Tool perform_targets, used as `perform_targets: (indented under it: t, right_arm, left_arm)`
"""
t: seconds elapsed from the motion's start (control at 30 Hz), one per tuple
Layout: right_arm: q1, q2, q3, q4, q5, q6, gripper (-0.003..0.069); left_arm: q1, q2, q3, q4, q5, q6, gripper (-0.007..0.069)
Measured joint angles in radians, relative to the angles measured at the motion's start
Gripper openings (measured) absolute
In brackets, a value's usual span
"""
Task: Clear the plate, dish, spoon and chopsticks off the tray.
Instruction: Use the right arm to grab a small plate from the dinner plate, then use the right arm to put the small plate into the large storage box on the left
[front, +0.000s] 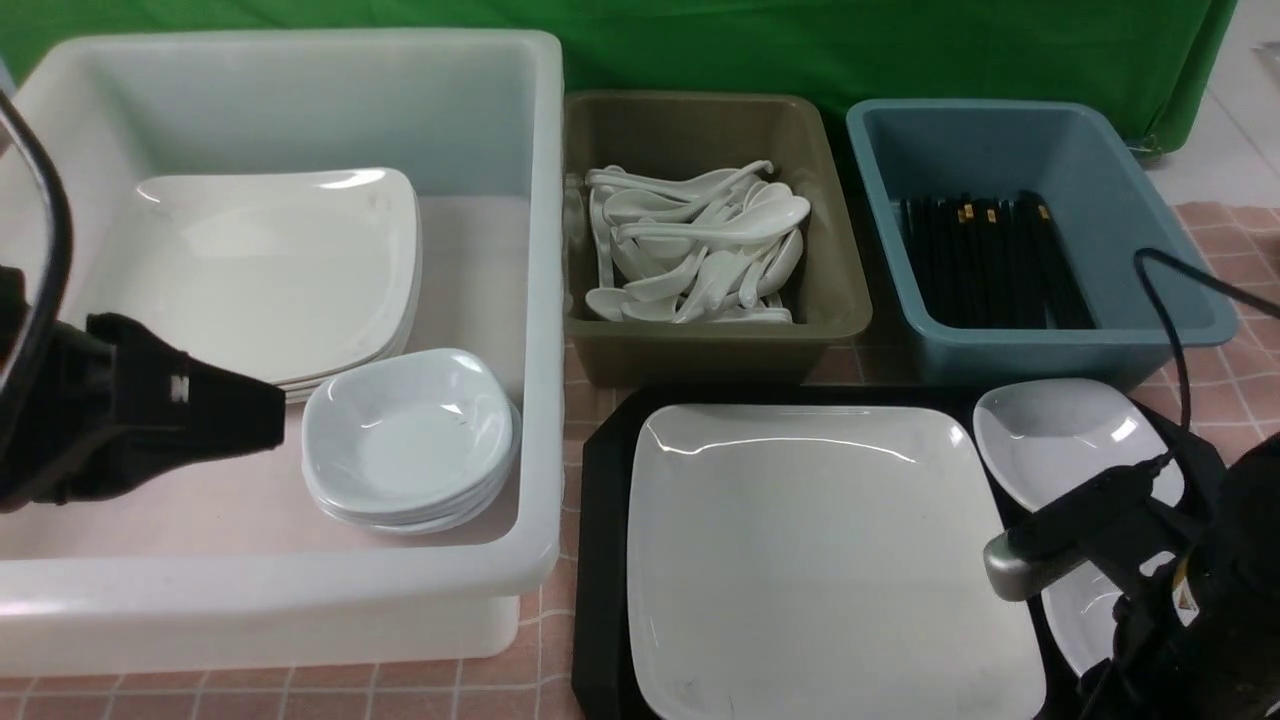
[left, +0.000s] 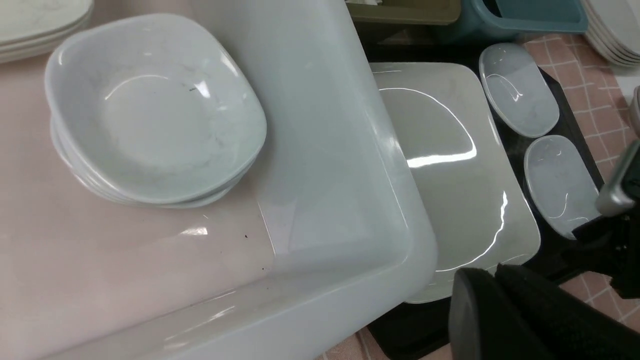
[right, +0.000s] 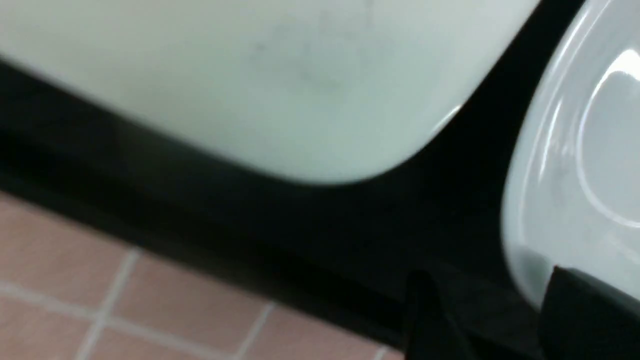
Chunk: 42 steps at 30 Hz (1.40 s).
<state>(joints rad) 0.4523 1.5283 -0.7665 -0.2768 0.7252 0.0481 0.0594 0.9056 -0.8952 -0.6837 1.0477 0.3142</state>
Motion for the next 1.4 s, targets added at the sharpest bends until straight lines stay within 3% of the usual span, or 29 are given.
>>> perform_targets:
  t: [0.23,0.4,0.47,0.57,0.8,0.9,1.17,1.3,1.4]
  right_arm:
    - [0.002,0.074,-0.003,-0.099,-0.067,0.049,0.0356]
    - [0.007,0.081,-0.007,-0.115,-0.100,0.041,0.0238]
    - [0.010,0.077,-0.008,-0.119,-0.094,0.036,0.0229]
    - [0.013,0.047,-0.009,-0.112,-0.074,0.031,0.0221]
    - [0.065,-0.127,-0.076,-0.076,0.074,0.027,0.0085]
    - [0.083,-0.181,-0.115,-0.054,0.137,0.027,0.0080]
    - [0.166,-0.292,-0.367,0.226,0.204,-0.124,0.0080]
    - [0.262,-0.244,-0.488,0.379,0.113,-0.296,0.0080]
    - [0.336,-0.163,-0.579,0.429,0.041,-0.405,0.0080]
  left_arm:
    - [0.000,0.000,0.000,0.001,-0.002,0.001,0.0021]
    - [0.000,0.000,-0.001,0.001,-0.002,0.001,0.0021]
    - [0.000,0.000,-0.001,0.001,-0.002,0.001,0.0021]
    - [0.000,0.000,-0.001,0.001,-0.002,0.001,0.0021]
    - [0.000,0.000,-0.001,0.001,-0.002,0.001,0.0021]
    - [0.000,0.000,-0.002,0.001,-0.004,0.001,0.0021]
    - [0.000,0.000,-0.004,0.031,-0.062,0.002,0.0021]
    - [0.000,0.000,-0.006,0.140,-0.141,-0.026,0.0021]
    - [0.008,0.007,-0.014,0.266,-0.173,-0.132,0.0021]
